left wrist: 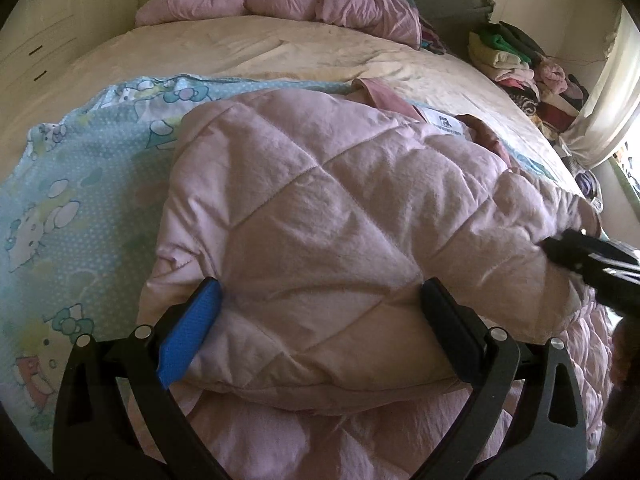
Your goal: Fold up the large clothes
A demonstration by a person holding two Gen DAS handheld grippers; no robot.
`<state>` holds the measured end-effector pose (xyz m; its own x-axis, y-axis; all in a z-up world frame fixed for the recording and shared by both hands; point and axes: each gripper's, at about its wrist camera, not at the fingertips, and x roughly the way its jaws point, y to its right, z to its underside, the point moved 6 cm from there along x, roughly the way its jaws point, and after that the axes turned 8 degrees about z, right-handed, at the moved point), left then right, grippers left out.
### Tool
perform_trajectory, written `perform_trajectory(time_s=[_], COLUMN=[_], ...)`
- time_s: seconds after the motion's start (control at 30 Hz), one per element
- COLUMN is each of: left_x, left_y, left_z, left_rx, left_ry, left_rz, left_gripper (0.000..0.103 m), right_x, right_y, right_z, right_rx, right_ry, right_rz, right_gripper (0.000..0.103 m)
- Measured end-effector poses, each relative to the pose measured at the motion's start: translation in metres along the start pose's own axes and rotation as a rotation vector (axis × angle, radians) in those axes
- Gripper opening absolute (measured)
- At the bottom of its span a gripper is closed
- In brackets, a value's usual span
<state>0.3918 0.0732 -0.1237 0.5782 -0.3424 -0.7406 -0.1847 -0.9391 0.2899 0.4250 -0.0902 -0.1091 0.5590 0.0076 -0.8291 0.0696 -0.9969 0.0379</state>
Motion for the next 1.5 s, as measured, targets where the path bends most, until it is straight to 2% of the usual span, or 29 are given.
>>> perform_trajectory(time_s=[0.23,0.5,0.73,0.9,1.1,1.5], left_x=[0.002,-0.004,-0.015,-0.024,-0.04,-0.095], left_y=[0.001,0.002,0.003,0.007,0.014,0.031], left_z=[0.0,-0.003,-0.008,-0.01,-0.015,-0.029], left_rx=[0.004,0.003,-0.01,-0.011,0.004,0.03], left_ry=[-0.006,-0.008,-0.005,-0.001,0.019,0.13], left_rz=[0.0,0.011,0.032,0.026,0.01,0.013], left_gripper=[0.093,0.093,0.093,0.093,0.093,0.093], right_x=[0.024,0.026,0.004,-0.019,-0.048,-0.105], right_y=[-0.005,-0.006,0.001,0.006,0.016,0.022], right_z=[0.01,0.011,0.014,0.018,0.022,0.025], right_rx=[0.009,0.049,0.092,0.096,0.145,0.162], right_ry=[-0.041,-0.021,0.008,0.057,0.111,0.216], right_rz=[0.004,0.015,-0.005,0.0,-0.032,-0.049], right_gripper=[0.085,0.088,0.088,0.095,0.098,0.098])
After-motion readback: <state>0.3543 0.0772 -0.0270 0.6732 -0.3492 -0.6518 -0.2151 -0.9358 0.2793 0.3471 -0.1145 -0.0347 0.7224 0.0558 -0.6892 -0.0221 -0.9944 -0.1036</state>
